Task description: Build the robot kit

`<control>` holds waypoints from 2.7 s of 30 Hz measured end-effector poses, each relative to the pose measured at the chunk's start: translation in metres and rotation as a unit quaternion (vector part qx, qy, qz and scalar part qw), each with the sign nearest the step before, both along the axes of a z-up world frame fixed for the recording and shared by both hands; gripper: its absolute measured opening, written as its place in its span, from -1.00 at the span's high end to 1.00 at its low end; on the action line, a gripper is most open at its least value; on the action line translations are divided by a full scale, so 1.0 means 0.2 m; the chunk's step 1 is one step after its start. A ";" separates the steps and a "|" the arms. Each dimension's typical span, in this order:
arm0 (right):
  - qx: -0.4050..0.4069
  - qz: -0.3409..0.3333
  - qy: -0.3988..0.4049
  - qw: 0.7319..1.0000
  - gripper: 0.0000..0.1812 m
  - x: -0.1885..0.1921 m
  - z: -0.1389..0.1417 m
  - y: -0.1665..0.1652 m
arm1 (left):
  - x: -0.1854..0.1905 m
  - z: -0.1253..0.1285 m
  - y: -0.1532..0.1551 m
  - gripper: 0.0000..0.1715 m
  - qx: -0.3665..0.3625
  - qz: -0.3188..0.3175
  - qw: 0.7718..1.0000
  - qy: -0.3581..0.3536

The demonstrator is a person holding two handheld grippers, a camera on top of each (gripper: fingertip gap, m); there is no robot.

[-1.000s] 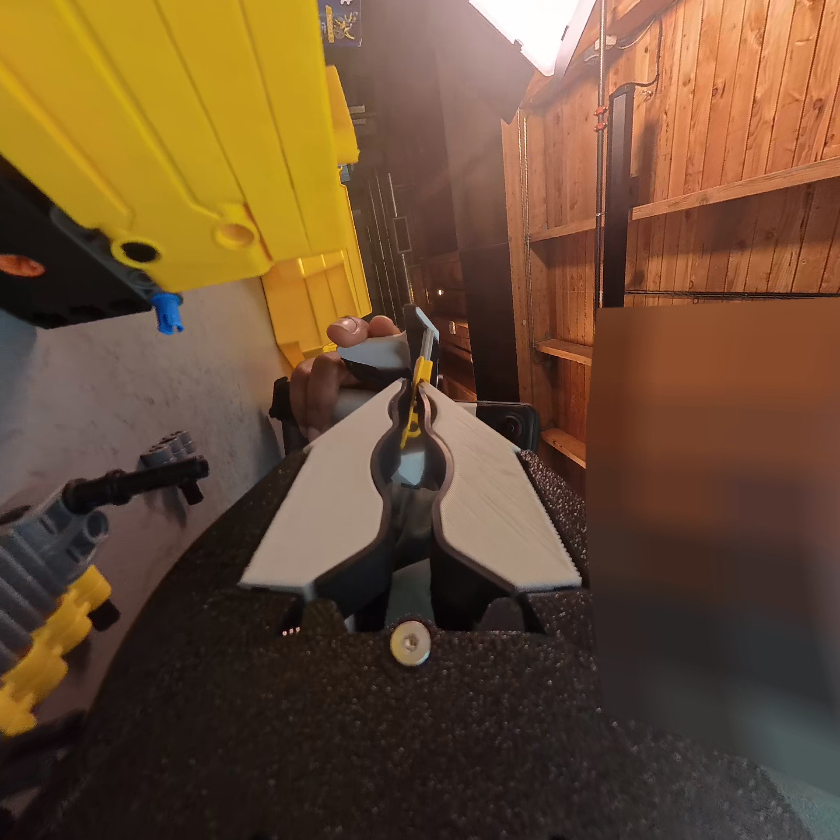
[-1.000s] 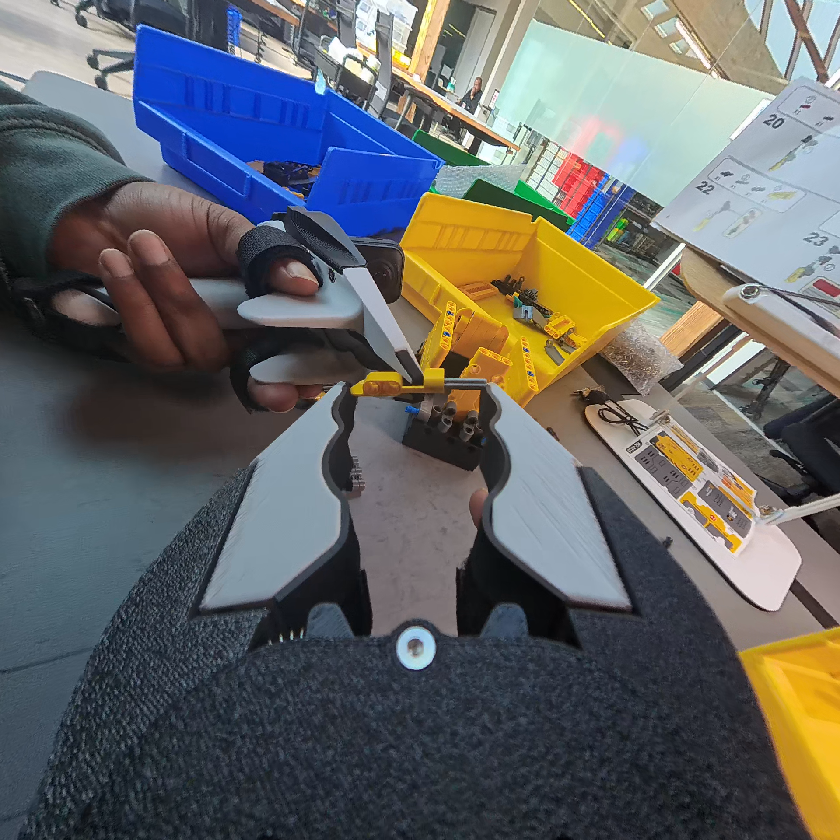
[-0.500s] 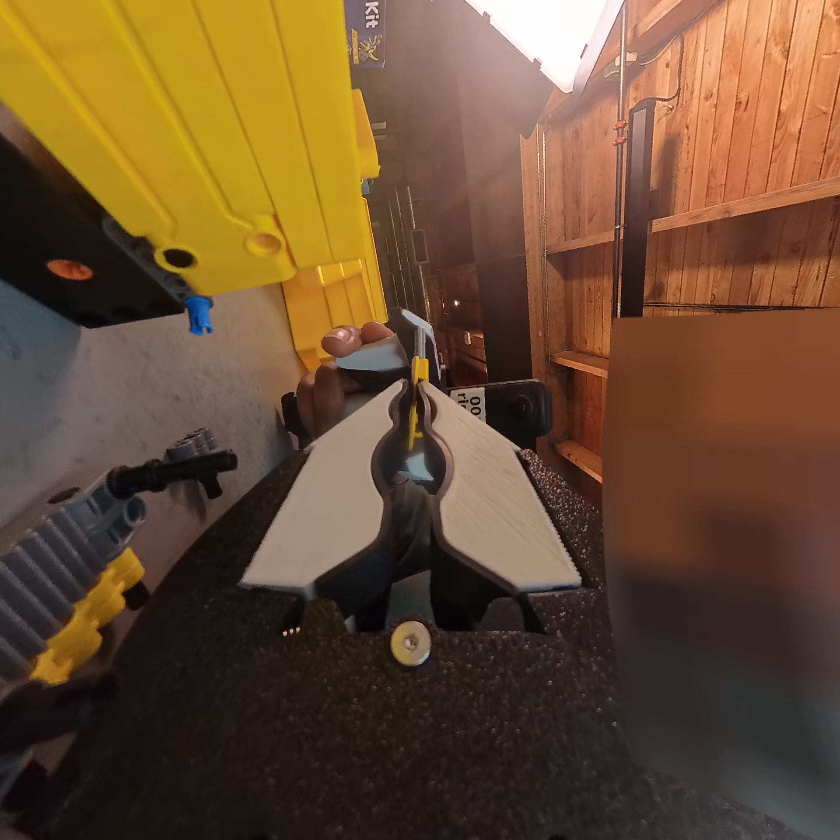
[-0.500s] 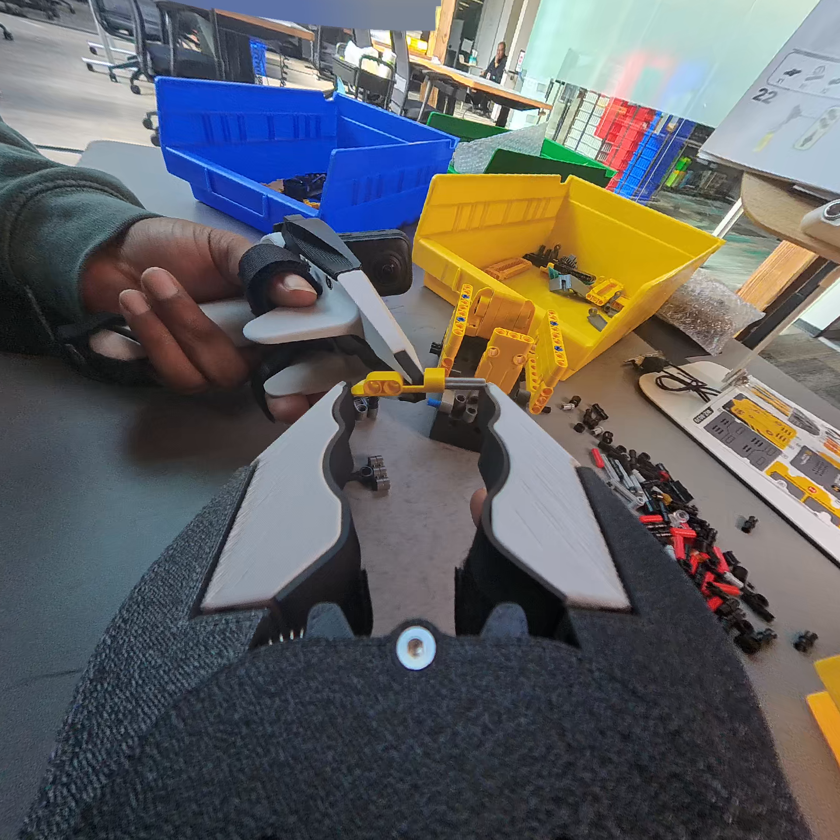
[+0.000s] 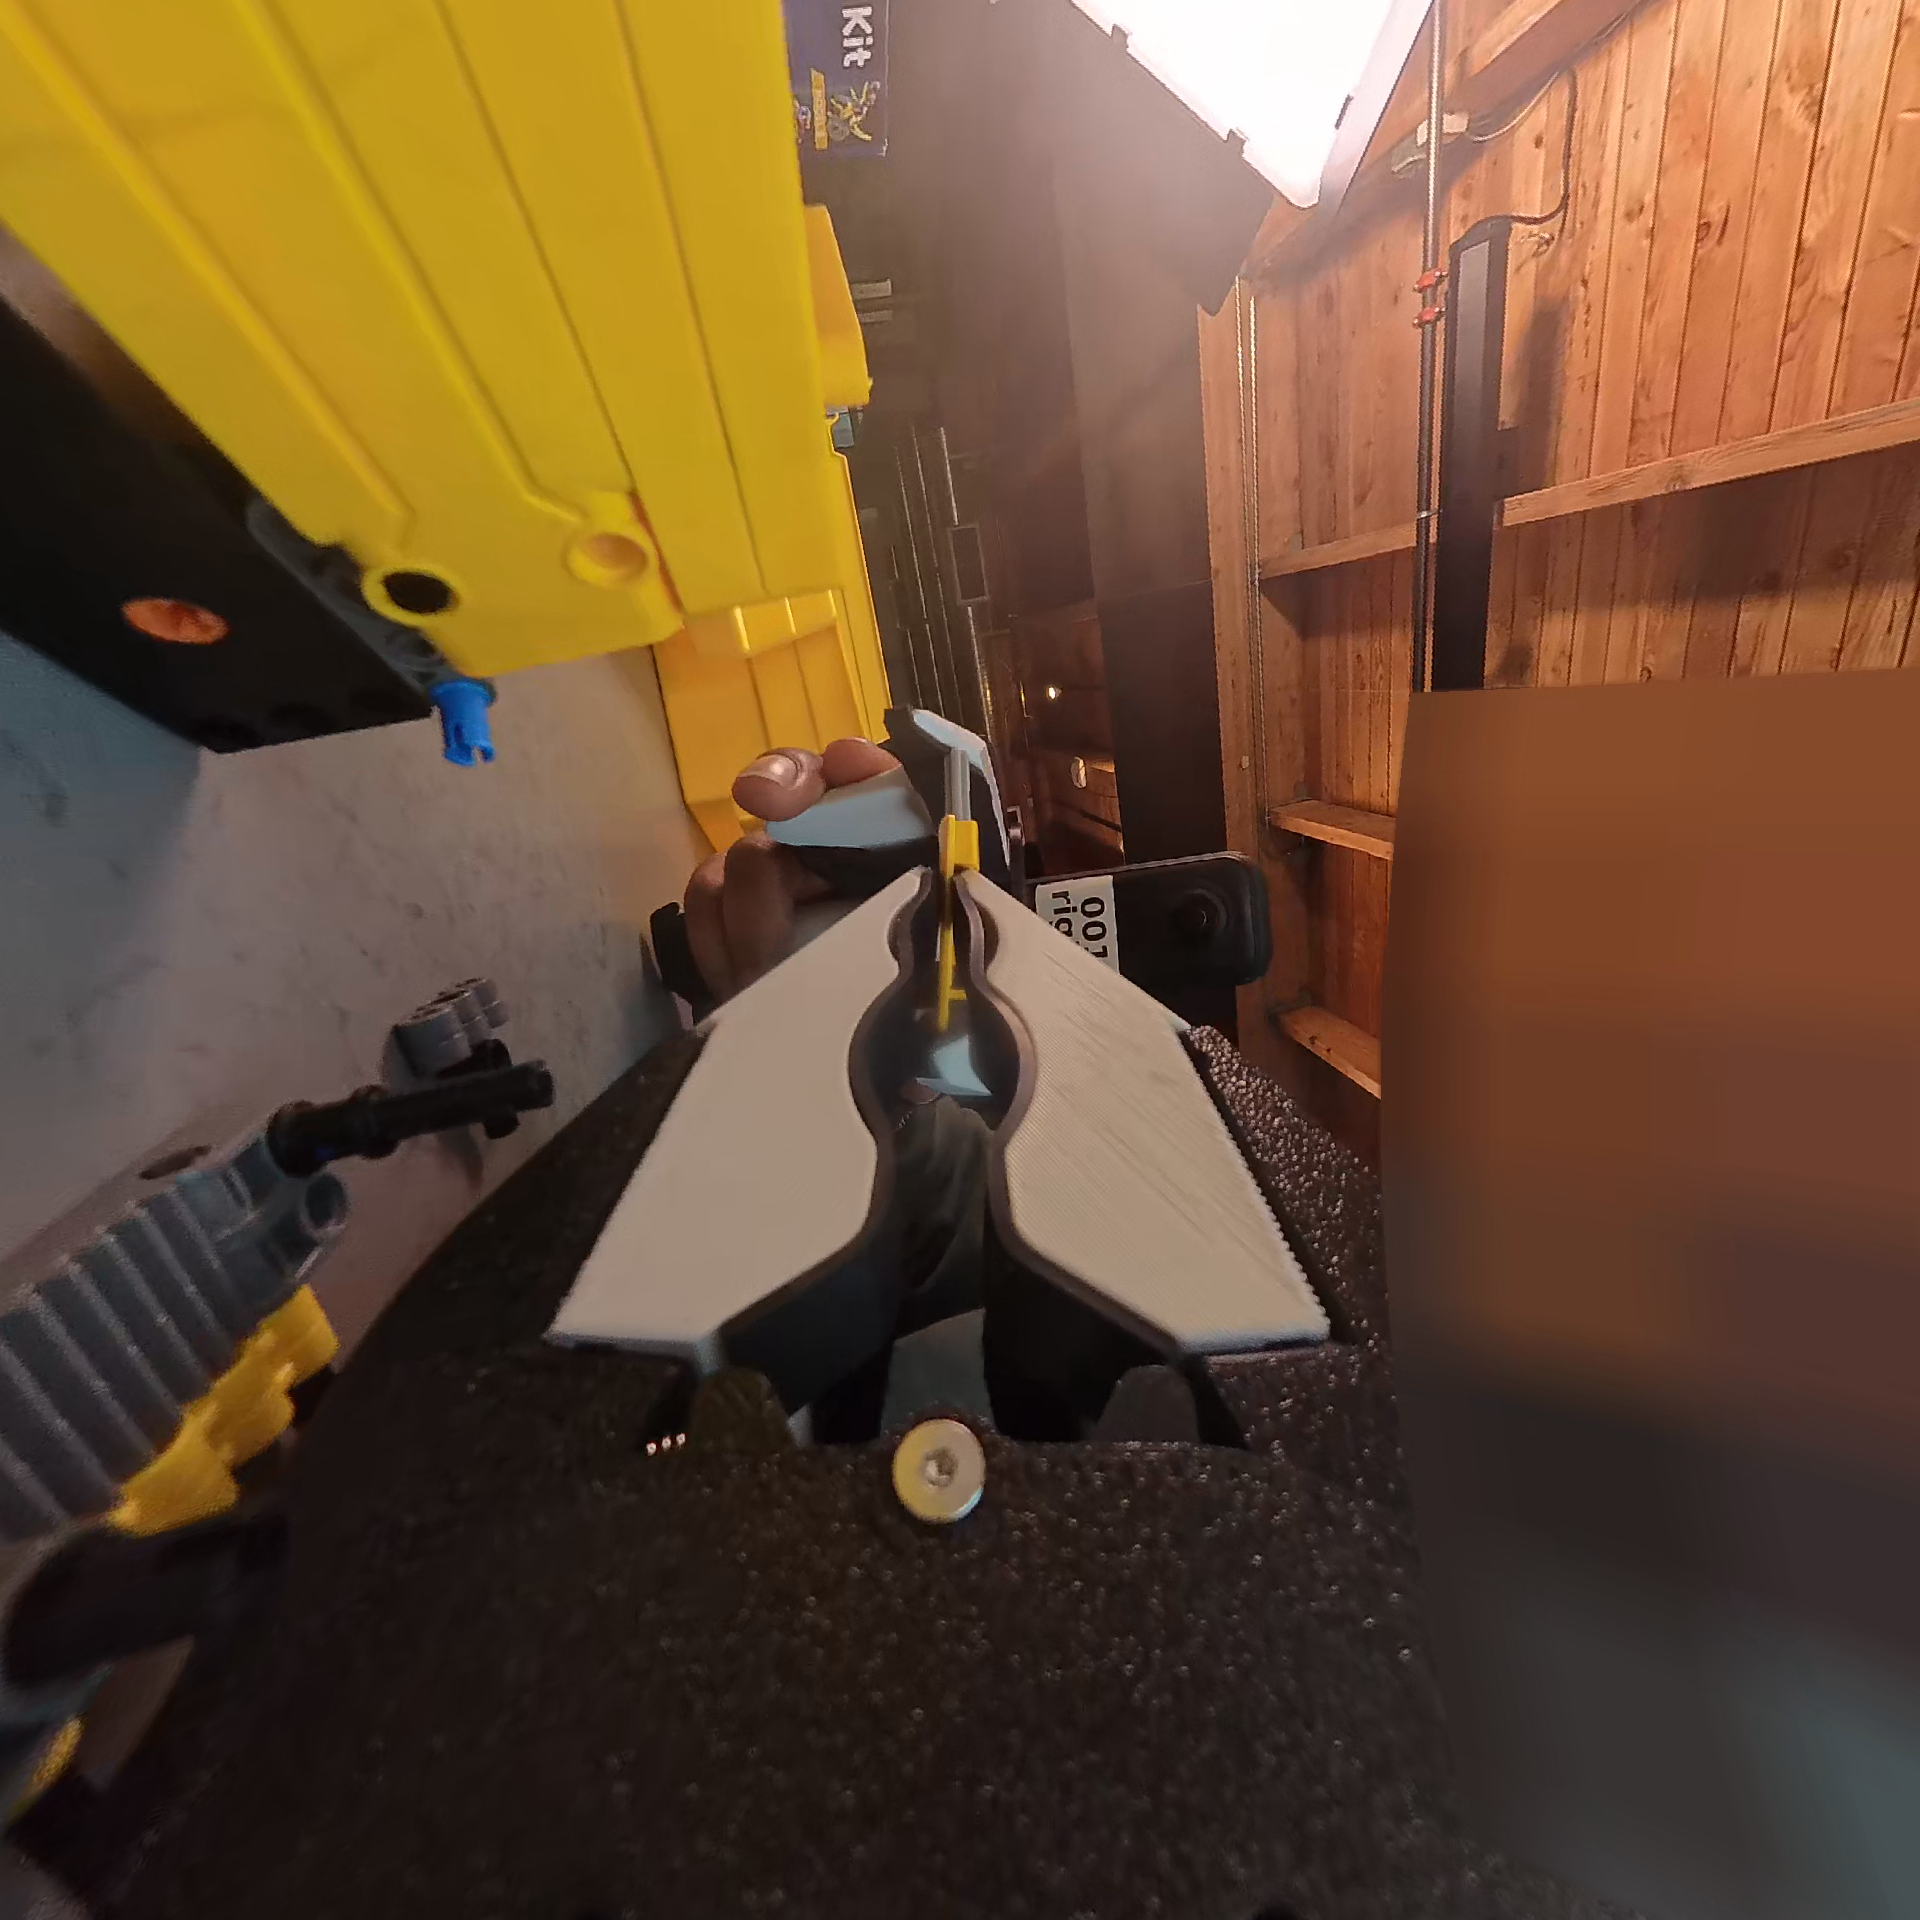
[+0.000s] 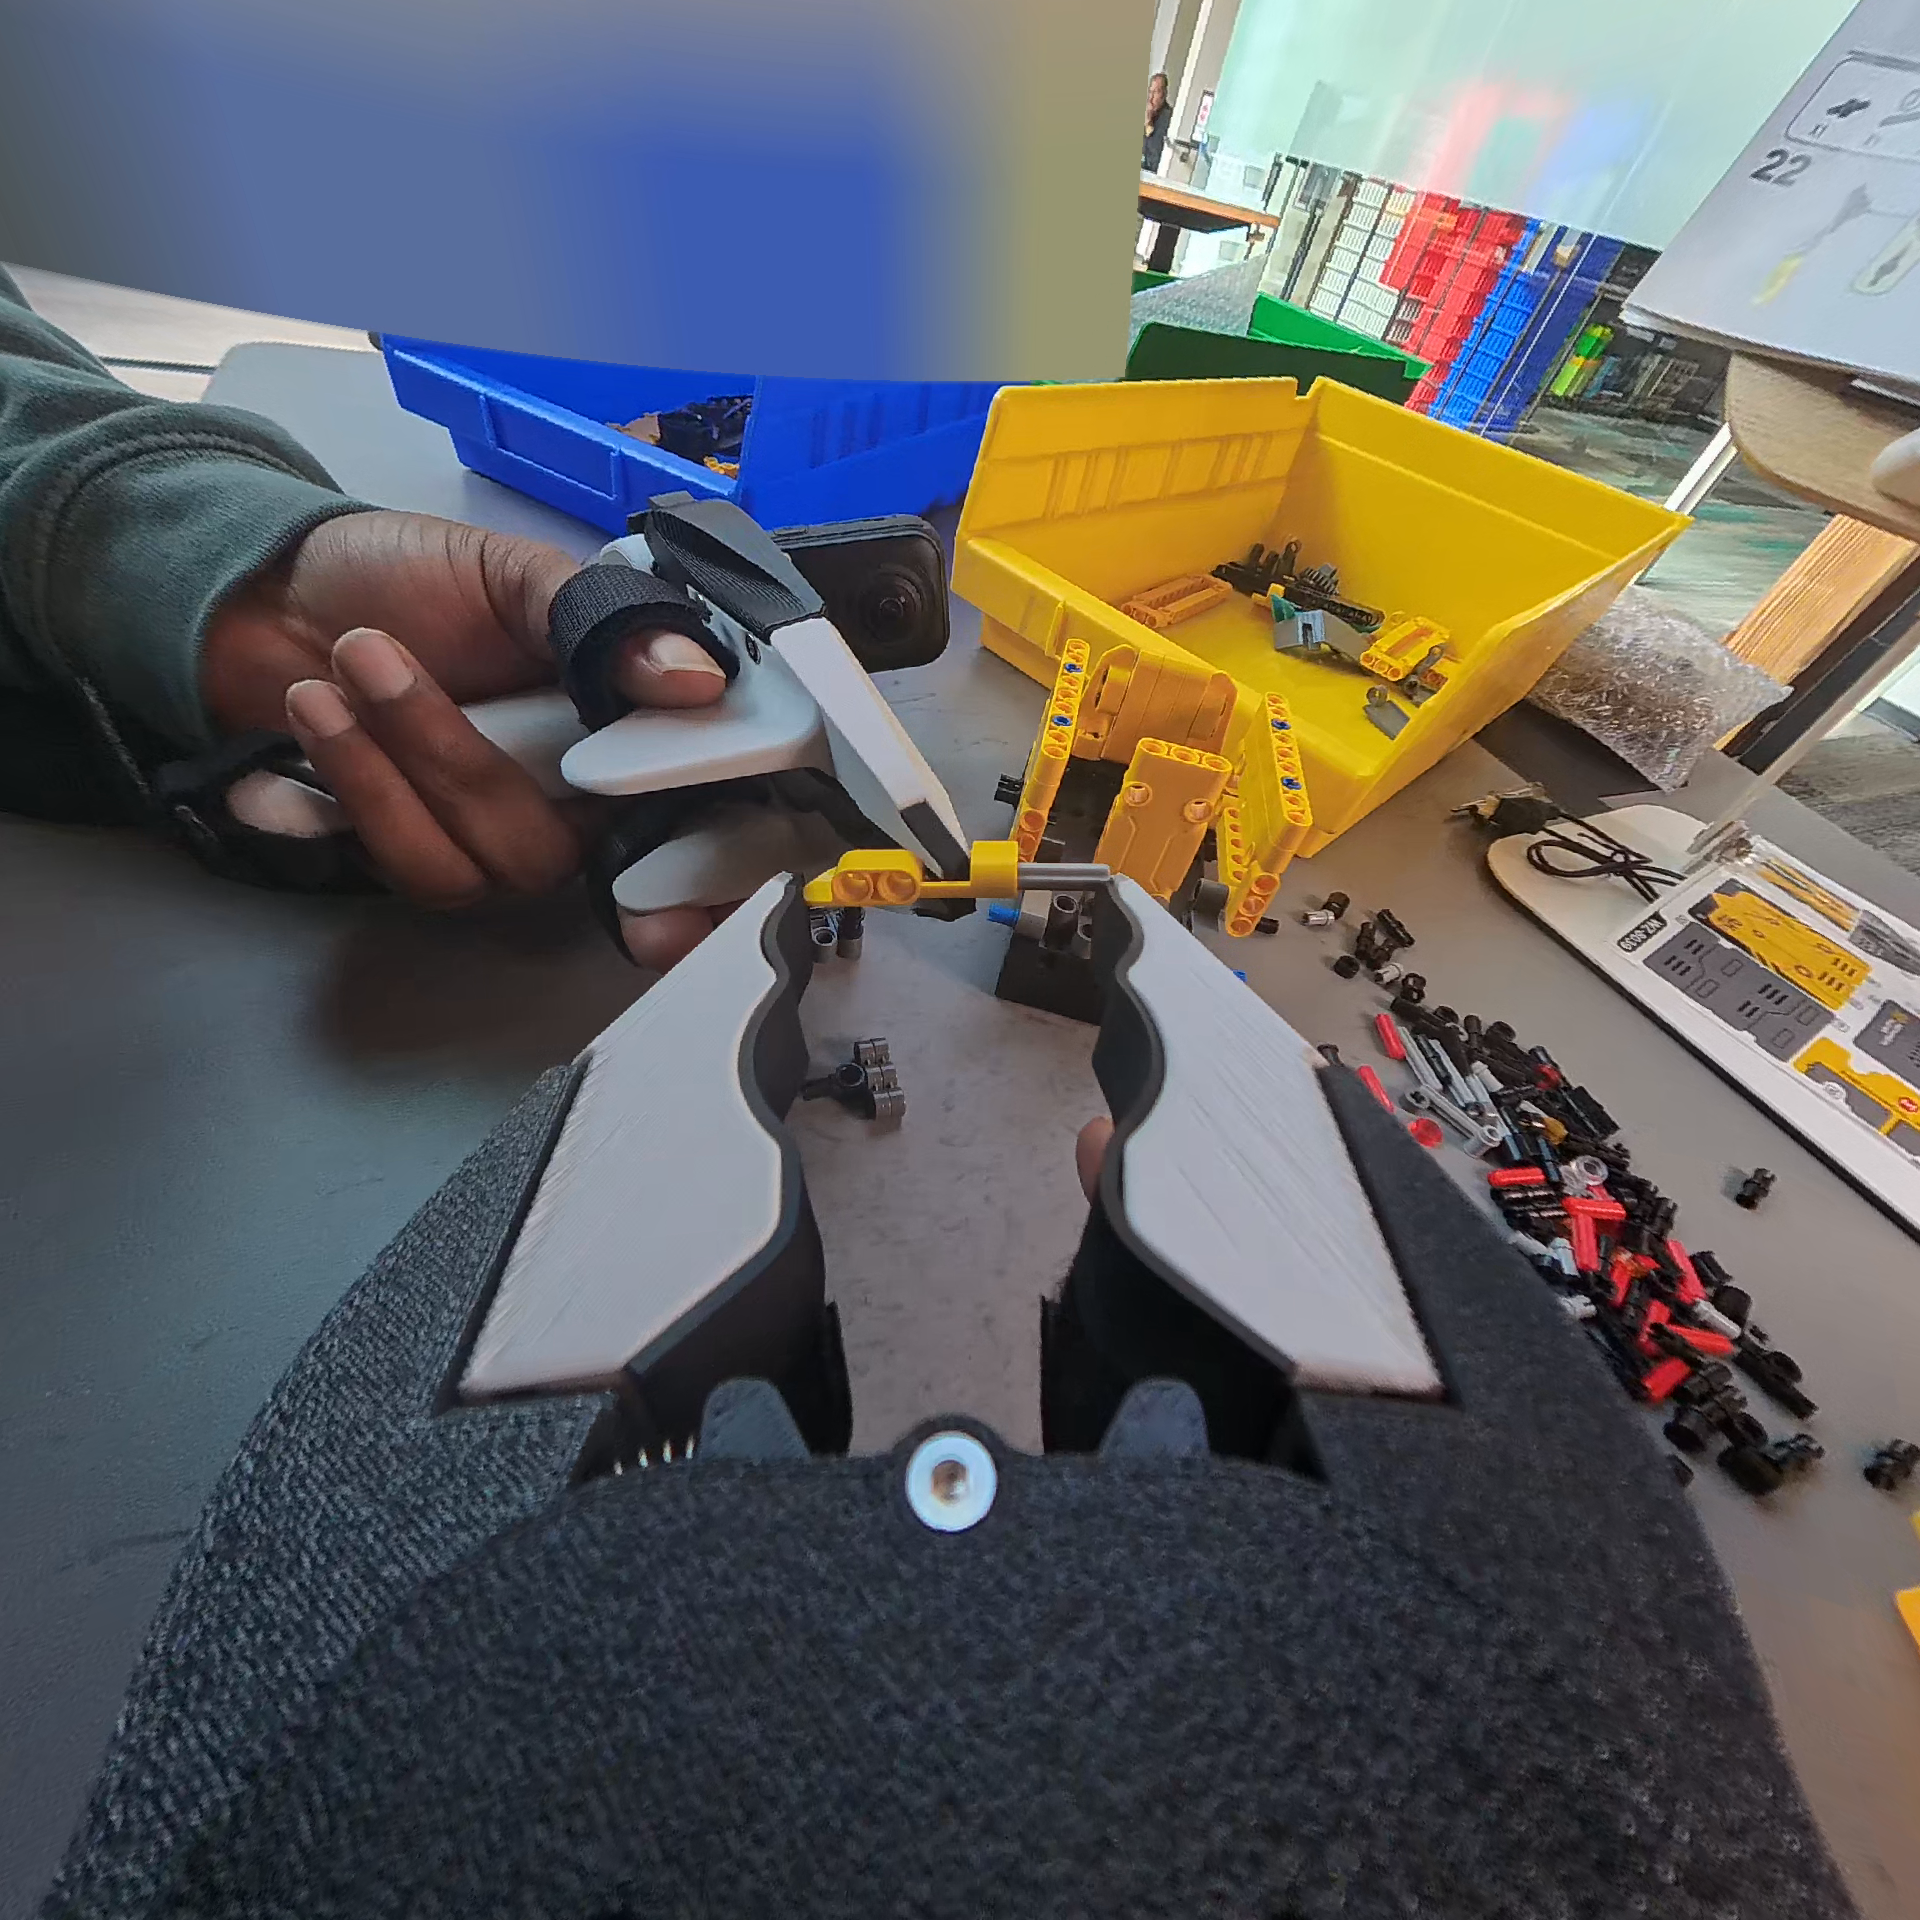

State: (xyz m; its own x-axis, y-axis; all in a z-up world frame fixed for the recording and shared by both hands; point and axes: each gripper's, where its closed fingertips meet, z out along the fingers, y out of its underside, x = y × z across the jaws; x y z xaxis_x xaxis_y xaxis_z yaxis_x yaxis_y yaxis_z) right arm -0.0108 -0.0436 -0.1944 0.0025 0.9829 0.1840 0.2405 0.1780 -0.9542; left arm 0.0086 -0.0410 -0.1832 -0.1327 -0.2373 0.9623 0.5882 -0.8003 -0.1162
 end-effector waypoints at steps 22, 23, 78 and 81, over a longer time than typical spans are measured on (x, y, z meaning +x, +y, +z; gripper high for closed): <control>-0.071 0.042 0.082 0.993 0.39 0.09 0.17 -0.02 | 0.01 0.12 -0.05 0.97 0.089 -0.019 0.996 0.024; -0.075 0.044 0.082 0.993 0.39 0.08 0.17 -0.03 | 0.01 0.13 -0.05 0.96 0.092 -0.023 0.995 0.023; -0.051 0.034 0.020 0.998 0.77 0.14 0.06 0.03 | 0.04 -0.06 -0.11 1.00 0.200 -0.069 0.922 0.323; -0.028 0.017 0.016 0.999 0.62 0.14 0.06 0.06 | 0.05 -0.07 -0.12 1.00 0.199 -0.071 0.922 0.324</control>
State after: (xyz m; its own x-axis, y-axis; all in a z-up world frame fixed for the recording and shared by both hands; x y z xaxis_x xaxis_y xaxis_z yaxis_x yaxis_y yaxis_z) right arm 0.0173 -0.0313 -0.1833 -0.0257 0.9913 0.1289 0.2036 0.1314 -0.9702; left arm 0.0181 -0.0640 -0.1973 0.3838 -0.6125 0.6911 0.1848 -0.6823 -0.7073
